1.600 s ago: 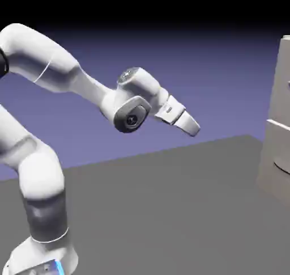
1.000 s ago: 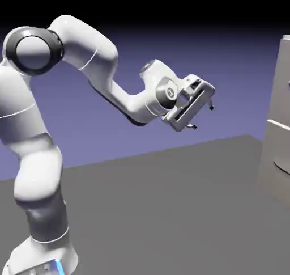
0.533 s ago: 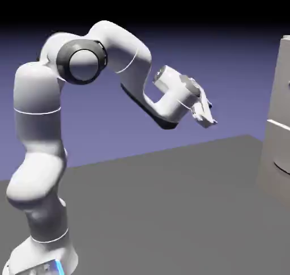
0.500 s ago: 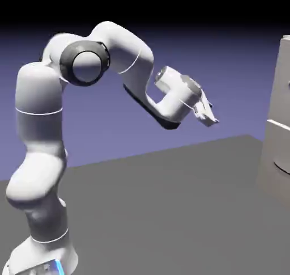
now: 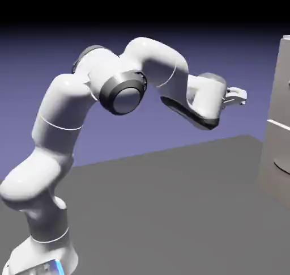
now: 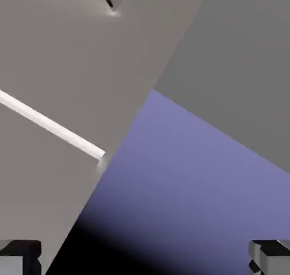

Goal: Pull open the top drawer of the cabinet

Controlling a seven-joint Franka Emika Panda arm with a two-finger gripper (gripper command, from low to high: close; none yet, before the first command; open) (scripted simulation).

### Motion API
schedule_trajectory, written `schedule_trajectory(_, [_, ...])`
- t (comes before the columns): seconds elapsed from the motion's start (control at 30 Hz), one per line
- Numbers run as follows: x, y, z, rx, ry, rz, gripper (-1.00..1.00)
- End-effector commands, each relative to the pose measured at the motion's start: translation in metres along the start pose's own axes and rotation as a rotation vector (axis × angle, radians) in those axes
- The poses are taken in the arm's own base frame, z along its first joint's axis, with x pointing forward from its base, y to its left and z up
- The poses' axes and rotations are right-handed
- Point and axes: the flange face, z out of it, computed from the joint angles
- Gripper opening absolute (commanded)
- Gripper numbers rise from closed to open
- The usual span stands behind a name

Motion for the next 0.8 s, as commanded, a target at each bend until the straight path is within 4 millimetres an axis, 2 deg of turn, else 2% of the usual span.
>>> schedule_trajectory(0.0, [-0.004, -0.006, 0.003, -0.002, -0.021, -0.059, 0.0])
schedule_trajectory(0.23, [-0.038, -0.065, 0.022, 0.045, -0.176, -0.458, 0.0])
schedule_trajectory(0.47, [-0.071, -0.154, 0.03, 0.209, -0.3, -0.833, 0.0])
schedule_trajectory(0.5, [-0.073, -0.162, 0.031, 0.226, -0.307, -0.86, 0.0])
schedule_trajectory(0.77, [-0.087, -0.167, 0.062, 0.228, -0.302, -0.852, 0.0])
